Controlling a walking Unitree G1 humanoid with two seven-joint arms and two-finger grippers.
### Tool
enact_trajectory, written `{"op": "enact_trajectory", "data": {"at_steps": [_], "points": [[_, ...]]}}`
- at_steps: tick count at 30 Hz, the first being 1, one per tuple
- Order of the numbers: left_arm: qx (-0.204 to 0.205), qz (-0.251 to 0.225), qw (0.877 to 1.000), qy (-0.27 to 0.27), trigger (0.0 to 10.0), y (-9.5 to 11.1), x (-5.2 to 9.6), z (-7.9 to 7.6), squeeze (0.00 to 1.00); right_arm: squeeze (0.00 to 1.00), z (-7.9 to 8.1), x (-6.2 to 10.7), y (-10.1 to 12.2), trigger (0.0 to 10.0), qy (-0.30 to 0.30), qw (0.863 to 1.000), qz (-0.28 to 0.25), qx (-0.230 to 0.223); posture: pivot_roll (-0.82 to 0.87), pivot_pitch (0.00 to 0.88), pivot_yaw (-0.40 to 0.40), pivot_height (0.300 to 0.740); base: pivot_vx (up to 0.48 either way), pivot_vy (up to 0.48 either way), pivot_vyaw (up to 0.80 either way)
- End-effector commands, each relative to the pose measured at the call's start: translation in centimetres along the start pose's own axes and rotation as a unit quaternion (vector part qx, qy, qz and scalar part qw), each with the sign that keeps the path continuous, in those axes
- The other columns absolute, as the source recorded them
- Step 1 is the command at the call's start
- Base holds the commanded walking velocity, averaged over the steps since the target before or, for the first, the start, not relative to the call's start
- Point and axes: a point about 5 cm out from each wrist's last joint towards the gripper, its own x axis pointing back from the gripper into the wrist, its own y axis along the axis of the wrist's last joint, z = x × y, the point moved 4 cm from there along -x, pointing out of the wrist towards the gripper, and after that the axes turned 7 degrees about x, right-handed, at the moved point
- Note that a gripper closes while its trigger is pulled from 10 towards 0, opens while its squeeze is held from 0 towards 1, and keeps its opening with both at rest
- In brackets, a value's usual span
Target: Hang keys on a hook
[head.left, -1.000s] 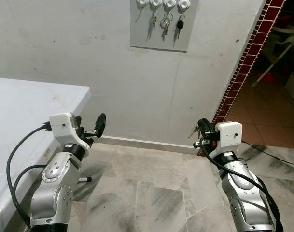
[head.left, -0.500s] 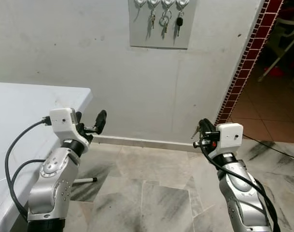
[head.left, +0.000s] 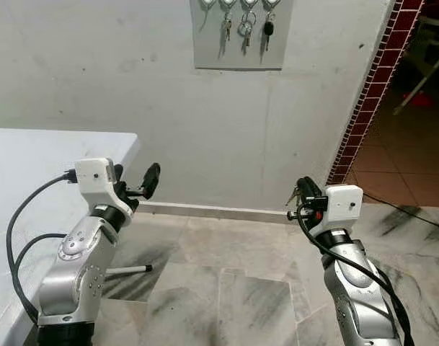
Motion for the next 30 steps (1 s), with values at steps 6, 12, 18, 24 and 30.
{"op": "enact_trajectory", "data": {"at_steps": [6, 12, 18, 24, 30], "points": [[-0.012, 0.004, 1.000, -0.008, 10.0, 0.7, -0.2, 0.0, 0.00, 0.00, 0.2, -0.1, 0.2, 10.0, -0.006, 1.000, -0.008, -0.001, 0.03, 0.000, 0.110, 0.732, 0.000, 0.000, 0.00], [-0.016, 0.008, 1.000, -0.012, 10.0, 0.9, -0.3, 0.0, 0.00, 0.00, 0.5, 0.0, 0.2, 10.0, -0.008, 1.000, -0.010, -0.005, 0.03, 0.000, 0.121, 0.732, 0.000, 0.000, 0.00], [-0.013, 0.008, 1.000, -0.015, 10.0, 0.7, -0.7, -0.3, 0.00, 0.00, 0.6, -0.1, 0.3, 10.0, -0.010, 1.000, -0.012, -0.006, 0.01, 0.000, 0.115, 0.732, 0.000, 0.000, 0.00], [-0.002, 0.001, 1.000, -0.018, 10.0, 0.3, -1.3, -0.9, 0.00, 0.00, -0.1, -0.3, 0.6, 10.0, -0.011, 1.000, -0.016, 0.003, -0.01, 0.000, 0.079, 0.732, 0.000, 0.000, 0.00], [0.011, -0.013, 1.000, -0.014, 10.0, 0.3, -2.0, -1.2, 0.00, 0.00, -0.7, -1.2, 1.4, 10.0, -0.007, 1.000, -0.026, 0.013, -0.01, 0.000, 0.049, 0.732, 0.000, 0.000, 0.00]]}}
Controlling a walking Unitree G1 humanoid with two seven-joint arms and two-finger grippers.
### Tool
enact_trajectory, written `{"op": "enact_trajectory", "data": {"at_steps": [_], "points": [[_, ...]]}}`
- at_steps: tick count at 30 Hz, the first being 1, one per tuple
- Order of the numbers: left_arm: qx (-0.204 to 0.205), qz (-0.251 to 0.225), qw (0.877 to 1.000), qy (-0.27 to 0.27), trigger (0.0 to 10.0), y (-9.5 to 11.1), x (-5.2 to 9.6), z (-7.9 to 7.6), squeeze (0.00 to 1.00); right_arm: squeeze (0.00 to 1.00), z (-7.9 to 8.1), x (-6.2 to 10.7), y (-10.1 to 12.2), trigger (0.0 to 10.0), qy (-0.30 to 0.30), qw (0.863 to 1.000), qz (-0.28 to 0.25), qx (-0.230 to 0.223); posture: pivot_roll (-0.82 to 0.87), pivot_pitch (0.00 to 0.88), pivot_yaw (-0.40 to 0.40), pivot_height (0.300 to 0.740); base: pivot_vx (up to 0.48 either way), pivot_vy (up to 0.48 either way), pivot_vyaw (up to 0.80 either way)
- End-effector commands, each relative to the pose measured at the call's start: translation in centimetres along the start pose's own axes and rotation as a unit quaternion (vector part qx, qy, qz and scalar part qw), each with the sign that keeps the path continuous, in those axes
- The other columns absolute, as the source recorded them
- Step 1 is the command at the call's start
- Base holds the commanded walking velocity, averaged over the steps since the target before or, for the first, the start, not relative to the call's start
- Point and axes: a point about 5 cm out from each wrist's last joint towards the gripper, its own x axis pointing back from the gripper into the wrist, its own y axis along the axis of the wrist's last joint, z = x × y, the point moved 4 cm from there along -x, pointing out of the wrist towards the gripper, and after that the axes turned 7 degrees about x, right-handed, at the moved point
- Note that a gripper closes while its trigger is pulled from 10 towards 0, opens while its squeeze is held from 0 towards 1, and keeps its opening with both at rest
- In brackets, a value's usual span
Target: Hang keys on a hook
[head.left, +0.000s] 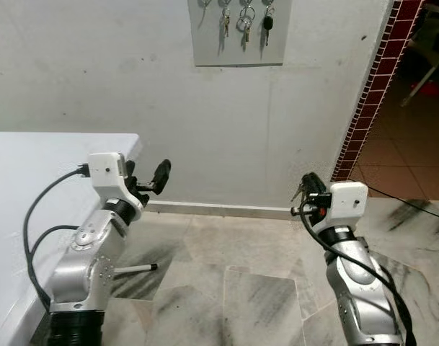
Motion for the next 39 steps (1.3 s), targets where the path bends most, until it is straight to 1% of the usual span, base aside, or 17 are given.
{"op": "enact_trajectory", "data": {"at_steps": [1, 6, 9, 11, 13, 15, 18, 24, 26, 29, 31, 39], "points": [[-0.009, -0.011, 1.000, 0.012, 10.0, 0.6, -0.3, 0.4, 0.00, 0.00, 0.2, -0.2, -0.3, 10.0, 0.006, 1.000, 0.008, -0.003, -0.01, 0.000, 0.042, 0.732, 0.000, 0.000, 0.00], [-0.009, -0.017, 1.000, 0.013, 10.0, 0.7, -0.3, 0.4, 0.00, 0.00, 0.1, -0.5, 0.0, 10.0, 0.013, 1.000, 0.005, 0.005, -0.01, 0.000, 0.028, 0.732, 0.000, 0.000, 0.00], [-0.011, -0.019, 1.000, 0.009, 10.0, 0.5, -0.2, 0.0, 0.00, 0.00, -0.2, -0.5, 0.1, 10.0, 0.020, 1.000, 0.004, 0.009, -0.01, 0.000, 0.029, 0.732, 0.000, 0.000, 0.00], [-0.013, -0.012, 1.000, 0.013, 10.0, -0.3, -0.3, 0.2, 0.00, 0.00, -0.4, -0.3, -0.9, 10.0, 0.018, 0.999, 0.015, 0.021, -0.01, 0.000, 0.033, 0.732, 0.000, 0.000, 0.00], [-0.009, -0.014, 1.000, 0.009, 10.0, -0.1, -0.5, -0.1, 0.00, 0.00, -0.6, -0.5, -0.6, 10.0, 0.012, 1.000, 0.012, 0.014, -0.01, 0.000, 0.035, 0.732, 0.000, 0.000, 0.00], [-0.021, -0.018, 1.000, -0.004, 10.0, 0.1, -0.6, -0.4, 0.00, 0.00, -0.2, -0.6, -0.3, 10.0, 0.015, 1.000, 0.006, 0.011, -0.01, 0.000, 0.029, 0.732, 0.000, 0.000, 0.00], [-0.016, -0.017, 1.000, 0.000, 10.0, 0.0, -0.8, -0.2, 0.00, 0.00, 0.0, -0.5, -0.2, 10.0, 0.016, 1.000, 0.005, 0.006, -0.02, 0.000, 0.038, 0.732, 0.000, 0.000, 0.00], [-0.019, -0.017, 1.000, -0.010, 10.0, -0.1, -1.2, -0.4, 0.00, 0.00, -0.1, -0.5, -0.3, 10.0, 0.010, 1.000, 0.006, 0.006, -0.05, 0.000, 0.040, 0.732, 0.000, 0.000, 0.00], [-0.020, -0.017, 1.000, -0.010, 10.0, -0.2, -1.2, -0.4, 0.00, 0.00, -0.1, -0.4, -0.3, 10.0, 0.008, 1.000, 0.006, 0.006, -0.05, 0.000, 0.040, 0.732, 0.000, 0.000, 0.00], [-0.025, -0.017, 1.000, -0.004, 10.0, -0.5, -1.3, 0.2, 0.00, 0.00, -0.3, -0.4, -0.4, 10.0, 0.002, 1.000, 0.008, 0.007, -0.05, 0.000, 0.035, 0.732, 0.000, 0.000, 0.00], [-0.005, -0.023, 1.000, 0.013, 10.0, -0.7, -1.2, 0.7, 0.00, 0.00, -0.3, -0.5, -0.4, 10.0, -0.001, 1.000, 0.009, 0.010, -0.05, 0.000, 0.028, 0.732, 0.000, 0.000, 0.00], [0.000, -0.033, 0.999, 0.021, 10.0, -0.5, -1.0, 1.0, 0.00, 0.00, -0.3, -0.9, 0.1, 10.0, 0.004, 1.000, 0.001, 0.007, -0.04, 0.000, 0.020, 0.732, 0.000, 0.000, 0.00]]}}
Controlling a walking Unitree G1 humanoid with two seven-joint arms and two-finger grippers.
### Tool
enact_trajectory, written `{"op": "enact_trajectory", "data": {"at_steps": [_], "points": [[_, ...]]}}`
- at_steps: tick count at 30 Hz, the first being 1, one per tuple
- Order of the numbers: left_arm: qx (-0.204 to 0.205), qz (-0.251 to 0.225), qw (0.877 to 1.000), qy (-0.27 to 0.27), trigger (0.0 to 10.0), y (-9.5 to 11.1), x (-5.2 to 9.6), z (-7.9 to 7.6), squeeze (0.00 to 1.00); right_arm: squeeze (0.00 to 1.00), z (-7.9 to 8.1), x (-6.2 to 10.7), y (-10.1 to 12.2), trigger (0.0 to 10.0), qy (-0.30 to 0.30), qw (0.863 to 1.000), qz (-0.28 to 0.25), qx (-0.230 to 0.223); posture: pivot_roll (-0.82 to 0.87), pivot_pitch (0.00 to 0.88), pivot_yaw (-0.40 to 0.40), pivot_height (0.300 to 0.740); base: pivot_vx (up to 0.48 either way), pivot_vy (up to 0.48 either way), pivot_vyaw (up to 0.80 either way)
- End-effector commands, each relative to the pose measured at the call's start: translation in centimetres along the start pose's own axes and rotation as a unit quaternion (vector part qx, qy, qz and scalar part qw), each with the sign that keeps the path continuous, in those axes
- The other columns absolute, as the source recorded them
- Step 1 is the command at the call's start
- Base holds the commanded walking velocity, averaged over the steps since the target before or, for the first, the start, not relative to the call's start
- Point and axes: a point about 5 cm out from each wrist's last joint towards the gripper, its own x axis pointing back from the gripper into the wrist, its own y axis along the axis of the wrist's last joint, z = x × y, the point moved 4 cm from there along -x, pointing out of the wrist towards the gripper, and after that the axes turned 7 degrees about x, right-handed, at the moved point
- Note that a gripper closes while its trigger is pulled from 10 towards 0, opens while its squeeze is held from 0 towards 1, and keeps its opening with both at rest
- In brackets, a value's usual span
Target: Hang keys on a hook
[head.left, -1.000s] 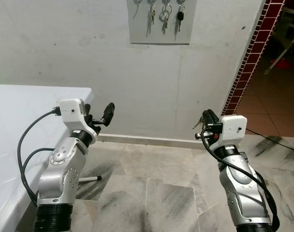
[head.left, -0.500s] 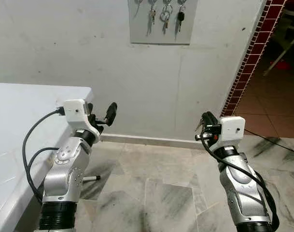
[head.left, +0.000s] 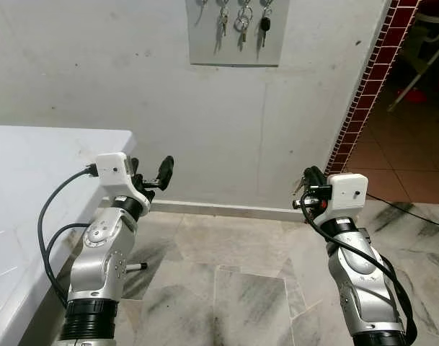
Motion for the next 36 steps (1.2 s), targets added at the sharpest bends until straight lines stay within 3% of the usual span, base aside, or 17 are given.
{"op": "enact_trajectory", "data": {"at_steps": [1, 9, 18, 36], "points": [[0.000, -0.015, 1.000, 0.004, 10.0, 0.7, -0.1, 0.2, 0.00, 0.00, -0.1, -0.7, 1.4, 10.0, 0.002, 1.000, -0.023, 0.001, -0.03, 0.000, 0.012, 0.732, 0.000, 0.000, 0.00], [0.004, -0.025, 1.000, 0.000, 10.0, 1.4, 0.1, -0.1, 0.00, 0.00, -0.2, -1.2, 2.8, 10.0, 0.005, 0.999, -0.046, -0.005, -0.02, 0.000, 0.005, 0.732, 0.061, 0.000, 0.00], [0.004, -0.031, 0.999, -0.012, 10.0, 1.6, 1.3, -0.4, 0.00, 0.00, -0.4, -0.5, 3.8, 10.0, 0.007, 0.997, -0.069, -0.023, -0.01, 0.000, -0.007, 0.732, 0.268, 0.000, 0.00], [-0.003, -0.037, 0.999, -0.013, 10.0, 2.3, 1.1, -0.5, 0.00, 0.00, -0.4, -0.5, 4.4, 10.0, 0.014, 0.996, -0.080, -0.025, 0.00, 0.000, -0.011, 0.732, 0.340, 0.000, 0.00]]}}
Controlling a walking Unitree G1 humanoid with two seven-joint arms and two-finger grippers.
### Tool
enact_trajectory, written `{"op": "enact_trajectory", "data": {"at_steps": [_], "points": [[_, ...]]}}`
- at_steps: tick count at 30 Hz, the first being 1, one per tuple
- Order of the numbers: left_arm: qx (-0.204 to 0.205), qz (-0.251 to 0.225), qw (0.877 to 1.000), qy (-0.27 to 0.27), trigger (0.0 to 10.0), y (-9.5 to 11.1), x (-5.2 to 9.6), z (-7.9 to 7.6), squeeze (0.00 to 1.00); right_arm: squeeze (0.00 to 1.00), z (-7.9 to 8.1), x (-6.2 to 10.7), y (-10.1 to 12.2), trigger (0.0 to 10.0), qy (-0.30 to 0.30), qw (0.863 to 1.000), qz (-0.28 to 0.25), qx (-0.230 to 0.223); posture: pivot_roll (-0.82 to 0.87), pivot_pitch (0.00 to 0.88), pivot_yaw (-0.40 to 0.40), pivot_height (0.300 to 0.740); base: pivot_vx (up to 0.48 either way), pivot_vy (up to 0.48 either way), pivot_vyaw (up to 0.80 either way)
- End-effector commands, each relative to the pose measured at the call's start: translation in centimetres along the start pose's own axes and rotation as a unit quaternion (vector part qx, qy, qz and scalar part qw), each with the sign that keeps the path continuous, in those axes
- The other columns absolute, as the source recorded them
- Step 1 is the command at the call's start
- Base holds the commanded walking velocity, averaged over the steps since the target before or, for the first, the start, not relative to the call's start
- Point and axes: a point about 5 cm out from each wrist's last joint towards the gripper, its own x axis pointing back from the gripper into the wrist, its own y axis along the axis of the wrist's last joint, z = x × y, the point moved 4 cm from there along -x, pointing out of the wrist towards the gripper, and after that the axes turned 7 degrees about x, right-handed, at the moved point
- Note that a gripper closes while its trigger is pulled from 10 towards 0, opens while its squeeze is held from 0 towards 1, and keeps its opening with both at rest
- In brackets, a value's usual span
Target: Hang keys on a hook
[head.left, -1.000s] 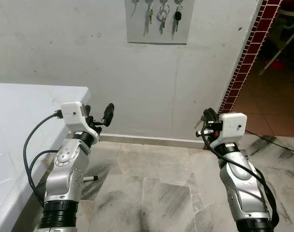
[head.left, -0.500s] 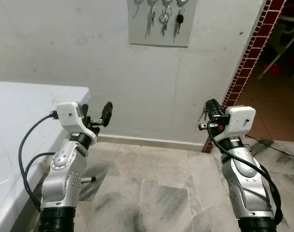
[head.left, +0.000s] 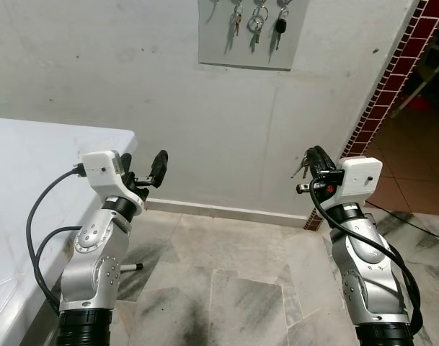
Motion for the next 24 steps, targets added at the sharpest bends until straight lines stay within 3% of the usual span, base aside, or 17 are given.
{"op": "enact_trajectory", "data": {"at_steps": [1, 24], "points": [[-0.009, -0.008, 1.000, -0.003, 10.0, 0.77, -0.15, -0.09, 0.00, 0.00, -0.18, -0.07, 1.07, 10.0, 0.000, 1.000, -0.019, -0.001, 0.00, 0.000, -0.011, 0.732, 0.480, 0.000, 0.00], [-0.014, -0.007, 1.000, -0.007, 10.0, 1.09, -0.14, -0.17, 0.00, 0.00, 0.04, 0.14, 0.91, 10.0, 0.001, 1.000, -0.016, -0.003, 0.00, 0.000, -0.005, 0.732, 0.480, 0.000, 0.00]]}}
